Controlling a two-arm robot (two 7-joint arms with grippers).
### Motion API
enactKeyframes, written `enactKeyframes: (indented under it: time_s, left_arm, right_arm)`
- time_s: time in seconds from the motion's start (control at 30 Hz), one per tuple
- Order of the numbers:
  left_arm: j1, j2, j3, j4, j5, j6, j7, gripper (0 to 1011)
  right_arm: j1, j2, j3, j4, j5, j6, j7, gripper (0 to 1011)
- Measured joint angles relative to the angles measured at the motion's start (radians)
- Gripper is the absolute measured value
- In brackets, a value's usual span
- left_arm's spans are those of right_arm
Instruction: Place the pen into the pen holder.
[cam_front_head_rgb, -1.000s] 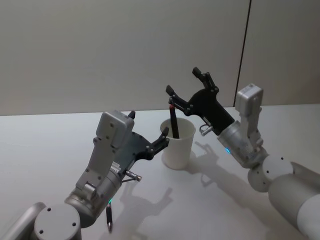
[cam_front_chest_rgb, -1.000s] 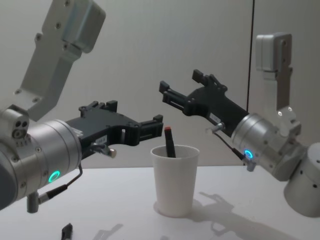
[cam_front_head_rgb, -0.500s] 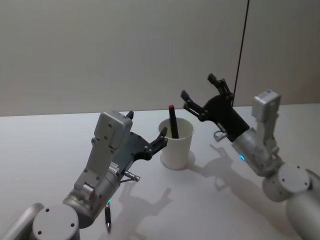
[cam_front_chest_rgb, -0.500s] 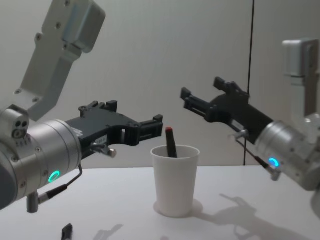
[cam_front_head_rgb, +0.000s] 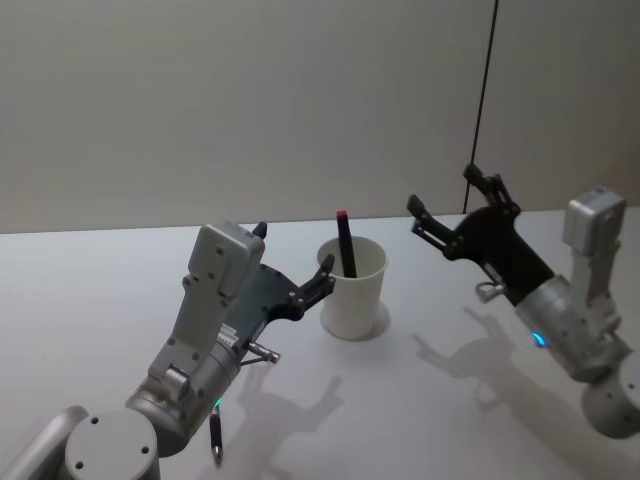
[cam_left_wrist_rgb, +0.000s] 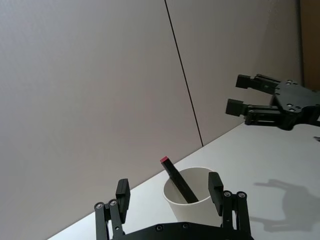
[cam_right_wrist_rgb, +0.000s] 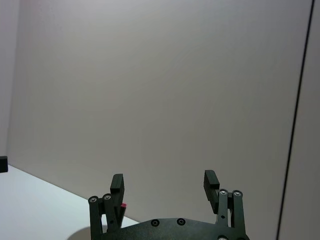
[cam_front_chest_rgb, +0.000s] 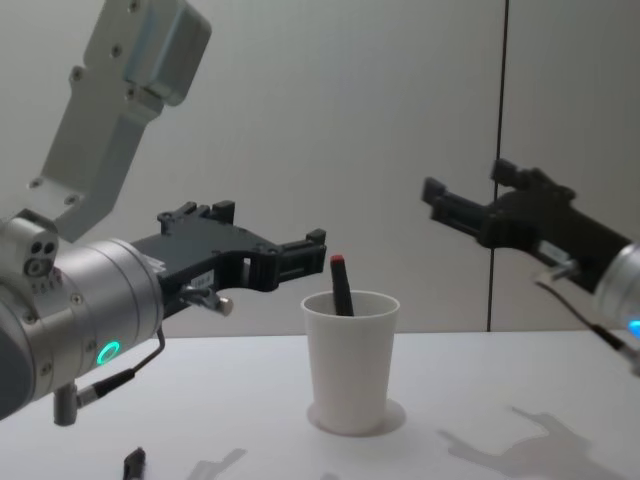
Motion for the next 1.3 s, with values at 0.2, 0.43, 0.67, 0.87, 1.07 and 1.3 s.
enactKeyframes:
  time_s: [0.2,0.43,0.67,0.87,1.07,1.3]
  left_arm:
    - [0.000,0.000,0.000,0.000,0.000,0.000,0.000,1000]
    - [0.000,0.000,0.000,0.000,0.000,0.000,0.000,1000]
    - [0.000,0.000,0.000,0.000,0.000,0.000,0.000,1000]
    - [0.000,0.000,0.000,0.000,0.000,0.000,0.000,1000]
    - [0.000,0.000,0.000,0.000,0.000,0.000,0.000,1000]
    - [0.000,0.000,0.000,0.000,0.000,0.000,0.000,1000]
  right_arm:
    - [-0.063,0.037,0.016,-0.109,-0.004,0.076,-0.038,1001]
    - [-0.147,0.091,0.044,-0.244,-0.001,0.177,-0.092,1001]
    - [-0.229,0.145,0.074,-0.358,0.014,0.269,-0.146,1001]
    - [-0.284,0.181,0.097,-0.429,0.029,0.331,-0.184,1001]
    - [-0.325,0.209,0.115,-0.477,0.043,0.376,-0.212,1001]
    - [-0.376,0.240,0.137,-0.530,0.059,0.429,-0.245,1001]
